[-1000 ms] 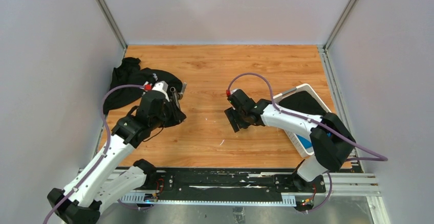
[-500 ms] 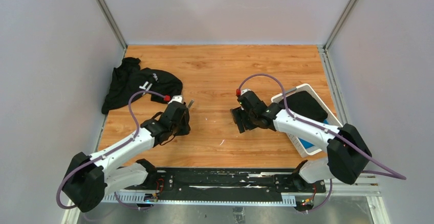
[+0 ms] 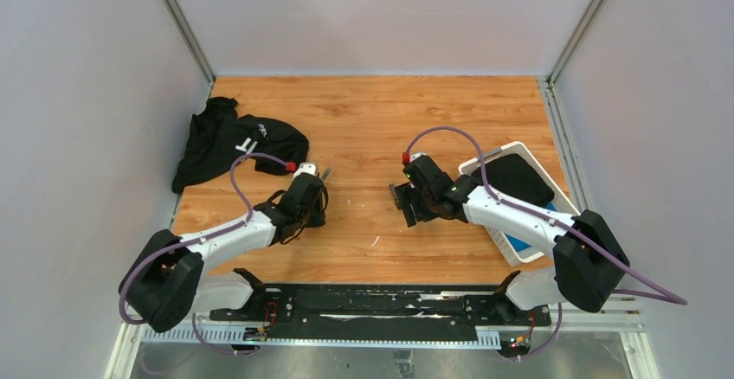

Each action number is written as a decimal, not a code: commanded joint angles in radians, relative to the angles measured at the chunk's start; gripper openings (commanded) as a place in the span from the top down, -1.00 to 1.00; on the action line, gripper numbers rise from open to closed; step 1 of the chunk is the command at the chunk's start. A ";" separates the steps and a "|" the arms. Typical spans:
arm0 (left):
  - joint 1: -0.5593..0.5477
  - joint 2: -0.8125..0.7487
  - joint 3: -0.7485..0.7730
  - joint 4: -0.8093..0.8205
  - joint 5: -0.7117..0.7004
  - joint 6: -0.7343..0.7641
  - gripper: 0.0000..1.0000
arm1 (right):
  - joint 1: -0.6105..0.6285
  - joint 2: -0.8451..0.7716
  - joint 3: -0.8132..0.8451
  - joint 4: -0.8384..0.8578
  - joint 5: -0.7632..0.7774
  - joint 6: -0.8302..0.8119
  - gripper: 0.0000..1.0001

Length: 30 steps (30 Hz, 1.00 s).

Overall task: Install the water faucets
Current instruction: Place the water faucet at the center of the board.

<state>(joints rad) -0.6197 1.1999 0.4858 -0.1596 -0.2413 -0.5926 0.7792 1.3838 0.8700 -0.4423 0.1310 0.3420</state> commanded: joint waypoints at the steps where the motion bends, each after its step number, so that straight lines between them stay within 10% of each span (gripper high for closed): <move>1: -0.009 0.048 0.039 0.056 -0.076 -0.001 1.00 | -0.016 0.006 -0.020 -0.026 0.005 0.014 -0.39; 7: -0.008 0.125 0.066 0.030 -0.081 -0.021 1.00 | -0.017 -0.001 -0.036 -0.023 0.030 0.030 -0.39; 20: -0.008 0.106 0.061 -0.001 -0.111 -0.053 -0.07 | -0.029 0.039 -0.012 0.009 0.014 0.060 -0.57; 30: -0.008 -0.056 0.085 -0.086 -0.075 -0.064 -0.40 | -0.031 0.143 0.035 0.077 -0.043 0.038 -0.57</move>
<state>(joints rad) -0.6243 1.2369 0.5449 -0.1970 -0.3168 -0.6468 0.7624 1.4853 0.8684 -0.3878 0.1040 0.3820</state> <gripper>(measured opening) 0.690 0.786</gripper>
